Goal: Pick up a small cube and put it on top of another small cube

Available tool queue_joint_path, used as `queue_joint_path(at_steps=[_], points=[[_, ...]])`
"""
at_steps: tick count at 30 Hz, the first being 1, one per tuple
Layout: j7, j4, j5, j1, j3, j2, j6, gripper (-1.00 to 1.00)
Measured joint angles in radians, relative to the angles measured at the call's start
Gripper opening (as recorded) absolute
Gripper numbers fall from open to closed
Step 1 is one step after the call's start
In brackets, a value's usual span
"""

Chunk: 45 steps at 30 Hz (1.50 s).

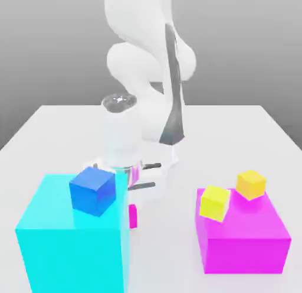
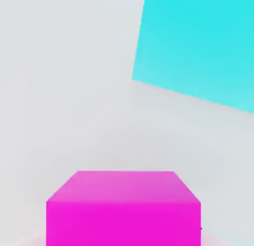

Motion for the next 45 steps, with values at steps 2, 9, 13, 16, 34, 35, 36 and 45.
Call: queue_joint_path(at_steps=[2, 9, 13, 16, 34, 35, 36, 45], points=[[0.014, -0.005, -0.021, 0.005, -0.010, -0.032, -0.027, -1.00], [0.024, -0.032, -0.048, -0.003, -0.019, -0.139, -0.114, -1.00], [0.017, -0.037, -0.054, 0.004, -0.015, -0.193, -0.158, -1.00], [0.063, -0.015, -0.043, 0.062, 0.045, -0.201, -0.242, -1.00], [0.778, 0.116, 0.095, 0.406, 0.379, -0.277, -0.688, -1.00], [0.823, 0.127, 0.103, 0.415, 0.394, -0.292, -0.704, -1.00], [0.867, 0.138, 0.112, 0.423, 0.409, -0.308, -0.720, -1.00], [1.098, 0.213, 0.171, 0.413, 0.444, -0.456, -0.680, -1.00]])
